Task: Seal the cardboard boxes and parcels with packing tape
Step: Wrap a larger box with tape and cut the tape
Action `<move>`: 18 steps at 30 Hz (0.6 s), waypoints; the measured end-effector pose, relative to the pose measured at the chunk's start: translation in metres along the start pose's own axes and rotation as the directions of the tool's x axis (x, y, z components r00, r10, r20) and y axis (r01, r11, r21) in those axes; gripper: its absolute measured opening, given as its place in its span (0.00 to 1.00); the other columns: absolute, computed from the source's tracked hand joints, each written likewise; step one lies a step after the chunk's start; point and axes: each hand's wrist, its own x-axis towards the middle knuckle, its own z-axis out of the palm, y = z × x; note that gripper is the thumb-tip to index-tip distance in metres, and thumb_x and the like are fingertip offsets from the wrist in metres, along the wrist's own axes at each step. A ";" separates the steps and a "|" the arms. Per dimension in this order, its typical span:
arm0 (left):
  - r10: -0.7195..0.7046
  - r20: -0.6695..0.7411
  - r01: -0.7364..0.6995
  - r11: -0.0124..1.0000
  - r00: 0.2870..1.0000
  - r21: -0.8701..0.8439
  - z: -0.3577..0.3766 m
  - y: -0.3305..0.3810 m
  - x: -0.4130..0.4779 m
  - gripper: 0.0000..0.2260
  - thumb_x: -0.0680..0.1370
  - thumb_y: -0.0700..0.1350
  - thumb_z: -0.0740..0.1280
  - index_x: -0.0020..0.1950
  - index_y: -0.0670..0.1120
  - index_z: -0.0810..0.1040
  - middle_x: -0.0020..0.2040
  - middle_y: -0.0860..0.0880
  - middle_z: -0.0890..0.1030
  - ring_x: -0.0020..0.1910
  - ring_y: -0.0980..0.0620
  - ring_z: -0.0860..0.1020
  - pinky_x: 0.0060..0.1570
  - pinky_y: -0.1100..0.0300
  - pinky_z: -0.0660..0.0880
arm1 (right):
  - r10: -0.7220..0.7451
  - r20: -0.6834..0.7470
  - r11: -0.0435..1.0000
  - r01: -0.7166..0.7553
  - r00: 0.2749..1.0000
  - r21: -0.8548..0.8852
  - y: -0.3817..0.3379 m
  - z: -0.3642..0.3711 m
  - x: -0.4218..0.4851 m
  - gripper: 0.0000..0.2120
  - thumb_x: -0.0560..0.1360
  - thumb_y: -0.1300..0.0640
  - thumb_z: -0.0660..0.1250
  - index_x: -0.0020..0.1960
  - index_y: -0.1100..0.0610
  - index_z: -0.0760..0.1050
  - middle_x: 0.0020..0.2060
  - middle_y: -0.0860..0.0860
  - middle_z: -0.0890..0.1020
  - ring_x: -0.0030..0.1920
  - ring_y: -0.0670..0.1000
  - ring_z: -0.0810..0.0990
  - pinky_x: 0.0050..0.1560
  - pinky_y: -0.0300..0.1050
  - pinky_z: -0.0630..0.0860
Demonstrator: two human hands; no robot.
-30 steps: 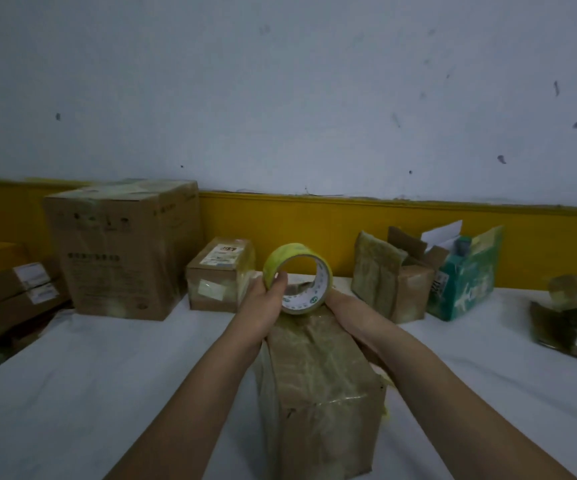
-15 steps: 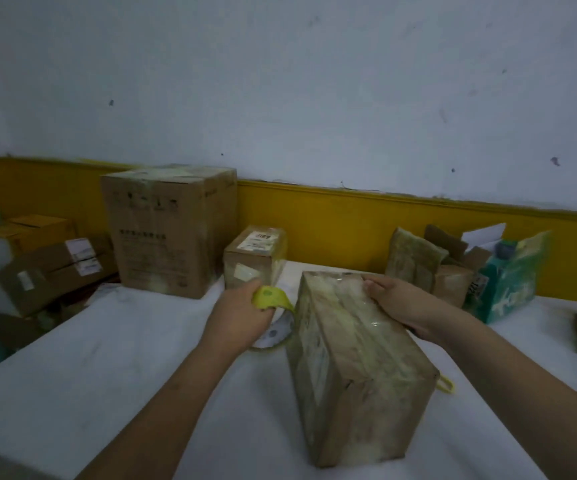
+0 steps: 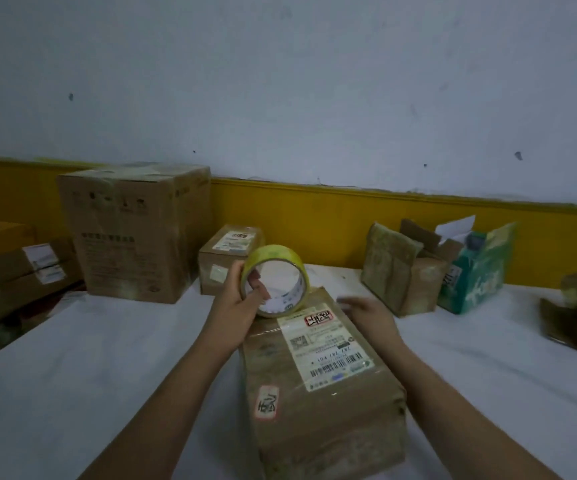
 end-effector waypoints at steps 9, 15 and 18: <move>0.199 -0.017 -0.192 0.962 0.980 0.195 0.016 -0.008 0.003 0.15 0.78 0.35 0.65 0.62 0.50 0.74 0.53 0.51 0.79 0.53 0.55 0.78 0.48 0.59 0.76 | 0.040 0.329 0.985 0.018 0.943 -0.173 -0.033 0.010 0.005 0.17 0.85 0.56 0.53 0.71 0.57 0.70 0.67 0.57 0.76 0.65 0.58 0.75 0.57 0.44 0.72; -0.121 0.282 0.080 0.985 0.952 0.153 -0.006 0.033 0.017 0.14 0.75 0.51 0.69 0.58 0.55 0.73 0.47 0.51 0.77 0.46 0.58 0.77 0.47 0.63 0.74 | -0.021 0.123 0.985 0.042 0.992 -0.169 -0.013 -0.025 0.001 0.19 0.83 0.46 0.56 0.62 0.58 0.76 0.56 0.56 0.81 0.54 0.56 0.80 0.51 0.49 0.74; -0.288 0.432 0.258 0.958 0.855 0.128 -0.022 0.064 0.033 0.31 0.69 0.74 0.63 0.49 0.47 0.77 0.41 0.45 0.79 0.41 0.48 0.78 0.48 0.51 0.80 | -0.051 -0.116 0.844 -0.019 0.992 -0.536 0.021 -0.061 -0.033 0.18 0.78 0.42 0.63 0.42 0.57 0.74 0.38 0.54 0.77 0.40 0.54 0.76 0.33 0.46 0.67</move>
